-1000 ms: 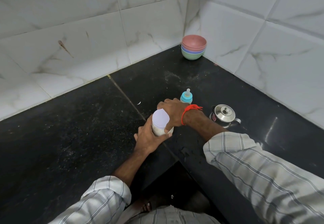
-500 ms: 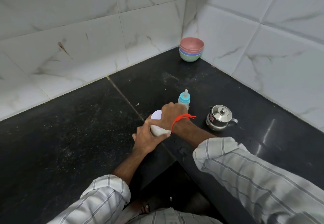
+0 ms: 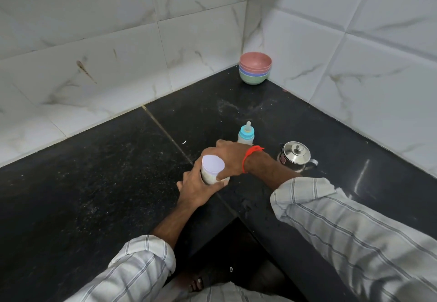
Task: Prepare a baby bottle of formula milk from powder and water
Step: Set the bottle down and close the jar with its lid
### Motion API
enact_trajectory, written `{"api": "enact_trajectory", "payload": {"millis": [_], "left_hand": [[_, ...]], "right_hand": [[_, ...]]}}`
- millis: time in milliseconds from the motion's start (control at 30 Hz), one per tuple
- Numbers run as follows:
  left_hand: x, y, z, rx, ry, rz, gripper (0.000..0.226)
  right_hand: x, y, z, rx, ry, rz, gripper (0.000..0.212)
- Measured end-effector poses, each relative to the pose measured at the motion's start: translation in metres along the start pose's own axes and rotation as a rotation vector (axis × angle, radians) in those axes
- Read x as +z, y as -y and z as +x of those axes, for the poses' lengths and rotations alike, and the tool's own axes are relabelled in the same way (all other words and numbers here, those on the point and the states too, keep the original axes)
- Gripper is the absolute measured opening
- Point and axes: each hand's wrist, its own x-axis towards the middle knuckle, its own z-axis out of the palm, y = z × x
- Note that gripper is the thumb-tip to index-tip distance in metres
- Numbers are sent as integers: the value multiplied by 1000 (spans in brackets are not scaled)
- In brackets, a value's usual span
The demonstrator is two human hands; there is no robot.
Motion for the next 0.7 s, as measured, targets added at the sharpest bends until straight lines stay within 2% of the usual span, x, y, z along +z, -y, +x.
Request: {"api": "enact_trajectory", "payload": {"millis": [200, 333, 500, 633, 700], "left_hand": [[1, 0, 0, 23, 23, 31, 104], [-2, -1, -3, 129, -2, -95, 100], [-28, -18, -6, 360, -63, -218, 97], [-50, -52, -8, 368, 88, -158, 104], [-56, -65, -10, 370, 88, -117, 106]], "right_hand": [[-1, 2, 6, 11, -36, -84, 80], [-2, -4, 2, -51, -84, -39, 75], [-33, -11, -28, -219, -288, 145, 62], [-48, -17, -46, -326, -486, 32, 67], [-47, -23, -47, -385, -589, -29, 68]]}}
